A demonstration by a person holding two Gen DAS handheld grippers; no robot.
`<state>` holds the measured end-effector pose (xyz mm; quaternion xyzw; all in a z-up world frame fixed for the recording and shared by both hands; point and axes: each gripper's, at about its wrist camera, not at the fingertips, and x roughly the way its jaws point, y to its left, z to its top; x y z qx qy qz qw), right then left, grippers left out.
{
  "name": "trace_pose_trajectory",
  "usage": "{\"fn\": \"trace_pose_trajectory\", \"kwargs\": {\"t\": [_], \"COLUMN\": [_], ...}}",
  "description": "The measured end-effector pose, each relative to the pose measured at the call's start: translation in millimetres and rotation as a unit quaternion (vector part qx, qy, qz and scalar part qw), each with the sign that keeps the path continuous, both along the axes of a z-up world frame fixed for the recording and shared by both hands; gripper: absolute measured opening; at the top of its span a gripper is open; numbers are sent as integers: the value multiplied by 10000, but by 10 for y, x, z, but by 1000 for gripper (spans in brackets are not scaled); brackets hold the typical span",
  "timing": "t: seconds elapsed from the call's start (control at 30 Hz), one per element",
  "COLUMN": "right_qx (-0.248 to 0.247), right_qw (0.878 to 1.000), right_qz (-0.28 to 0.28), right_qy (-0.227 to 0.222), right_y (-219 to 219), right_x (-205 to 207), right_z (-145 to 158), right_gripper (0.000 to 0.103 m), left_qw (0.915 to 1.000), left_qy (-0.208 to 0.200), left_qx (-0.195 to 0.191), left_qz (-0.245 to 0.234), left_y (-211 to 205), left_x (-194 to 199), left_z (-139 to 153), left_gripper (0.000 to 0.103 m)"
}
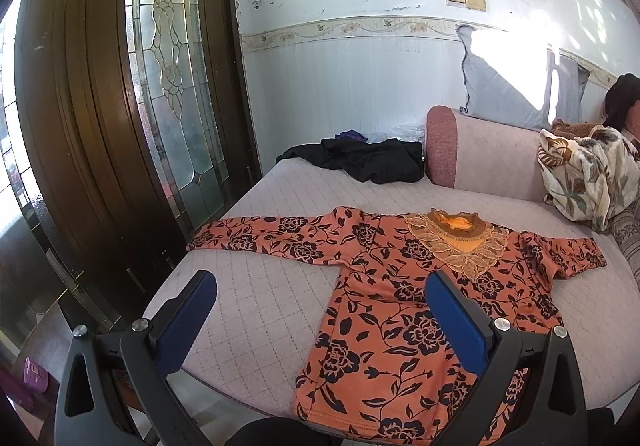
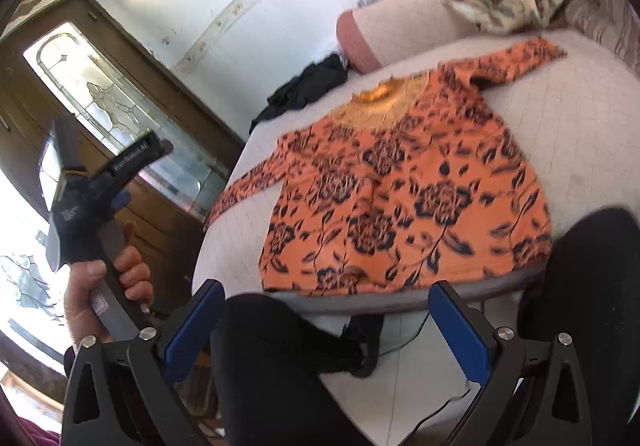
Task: Fold small clothes
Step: 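Grasp the blouse sleeve cuff with the right gripper and lift it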
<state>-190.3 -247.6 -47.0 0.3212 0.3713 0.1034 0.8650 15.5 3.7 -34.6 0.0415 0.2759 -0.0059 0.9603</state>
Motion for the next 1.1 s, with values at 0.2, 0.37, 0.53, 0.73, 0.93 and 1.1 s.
{"fn": "trace_pose_trajectory", "kwargs": {"t": [0.2, 0.37, 0.53, 0.73, 0.93, 1.1], "right_qx": [-602, -1174, -1375, -257, 1489, 2049], "right_qw": [9965, 9902, 9843, 9743, 9300, 8919], "right_qz": [-154, -363, -1026, -2188, -3294, -3963], "right_qy": [-561, -665, -418, 473, 662, 747], "right_y": [-87, -372, -1097, -2487, -3700, -4238], "right_x": [101, 508, 1166, 2042, 2713, 3113], "right_z": [213, 309, 146, -798, -1760, -2280], "right_gripper": [103, 103, 103, 103, 91, 75], "left_qw": [10000, 9999, 9995, 9942, 9849, 9797], "left_qy": [39, -15, 122, 1008, 1715, 1942], "left_qx": [54, 123, 144, -28, 135, 398], "left_qz": [-16, -57, -234, -379, -217, -282], "left_y": [-99, -274, -643, -1211, -1543, -1620], "left_x": [148, 347, 741, 1619, 2308, 2492], "left_z": [-57, -82, -279, -1010, -1767, -2063], "left_gripper": [103, 103, 103, 103, 103, 103]}}
